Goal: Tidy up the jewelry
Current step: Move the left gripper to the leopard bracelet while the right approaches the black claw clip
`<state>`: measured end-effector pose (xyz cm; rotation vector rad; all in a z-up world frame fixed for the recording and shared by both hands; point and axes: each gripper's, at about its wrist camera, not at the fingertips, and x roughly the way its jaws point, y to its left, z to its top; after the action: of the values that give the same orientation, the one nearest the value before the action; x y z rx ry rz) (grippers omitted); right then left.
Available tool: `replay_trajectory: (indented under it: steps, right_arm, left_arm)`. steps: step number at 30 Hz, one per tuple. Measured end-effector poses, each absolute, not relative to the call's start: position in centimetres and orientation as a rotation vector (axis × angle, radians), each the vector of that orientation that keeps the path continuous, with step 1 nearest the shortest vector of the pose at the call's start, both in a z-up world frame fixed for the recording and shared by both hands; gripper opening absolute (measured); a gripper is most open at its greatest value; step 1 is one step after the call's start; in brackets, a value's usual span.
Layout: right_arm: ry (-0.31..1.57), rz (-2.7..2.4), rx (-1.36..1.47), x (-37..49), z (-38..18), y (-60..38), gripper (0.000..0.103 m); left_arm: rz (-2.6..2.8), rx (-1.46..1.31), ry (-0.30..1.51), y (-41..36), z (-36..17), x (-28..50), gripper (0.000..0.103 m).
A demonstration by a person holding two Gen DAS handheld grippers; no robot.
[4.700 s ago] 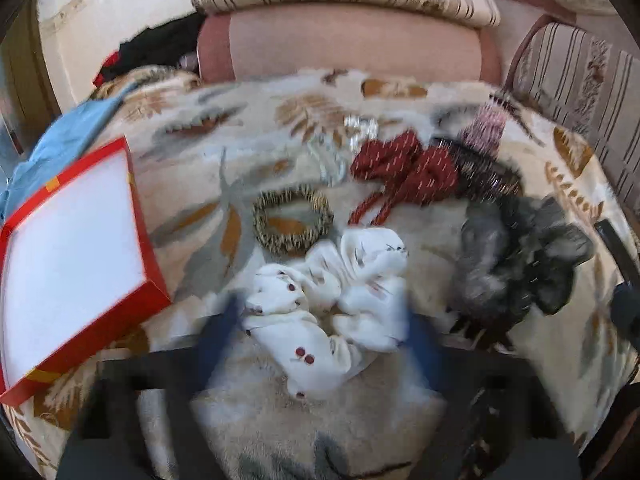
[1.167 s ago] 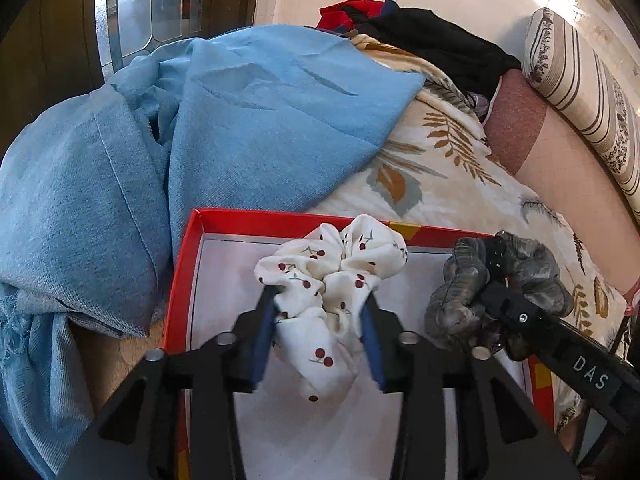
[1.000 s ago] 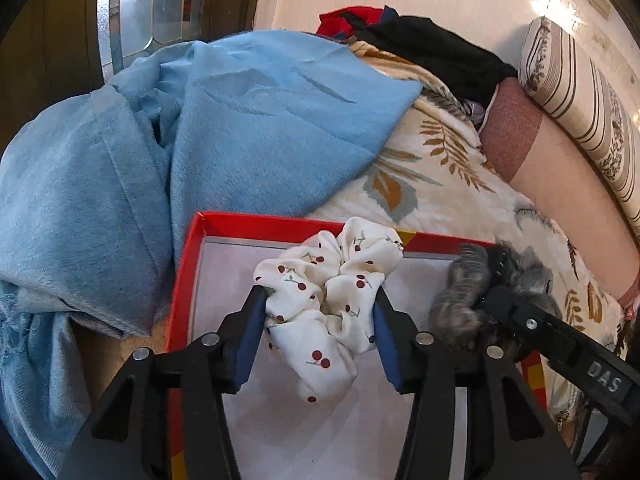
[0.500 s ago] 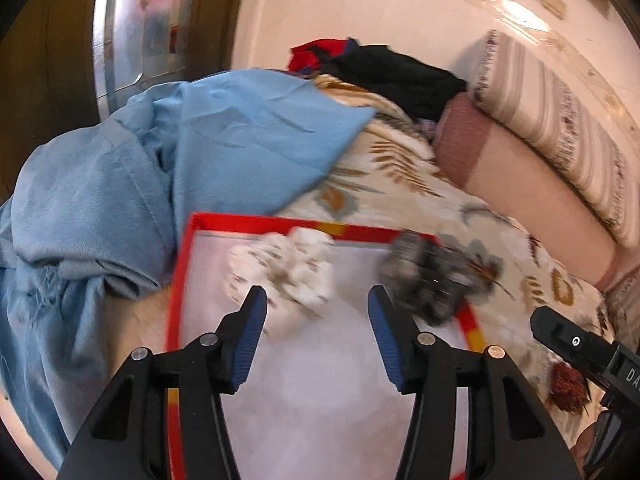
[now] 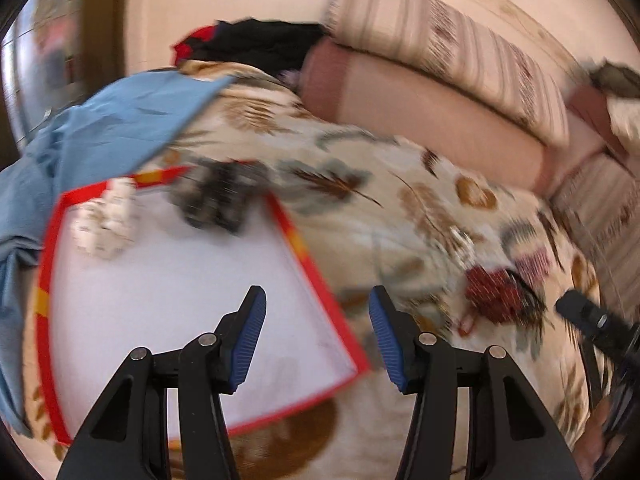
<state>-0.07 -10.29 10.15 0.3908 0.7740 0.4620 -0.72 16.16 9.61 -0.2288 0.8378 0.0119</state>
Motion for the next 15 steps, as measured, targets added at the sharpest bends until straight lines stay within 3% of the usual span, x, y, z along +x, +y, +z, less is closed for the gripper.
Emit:
replay_trajectory:
  steps: [13,15]
  right_arm:
    - [0.721,0.282,0.531,0.5,7.1,-24.4,0.061]
    - [0.723,0.264,0.510,0.9,6.7,-25.0,0.061]
  left_arm:
    - [-0.033,-0.012,1.005,5.3,3.5,5.0,0.052]
    - [-0.040,-0.005,1.014,4.8,2.9,5.7,0.045]
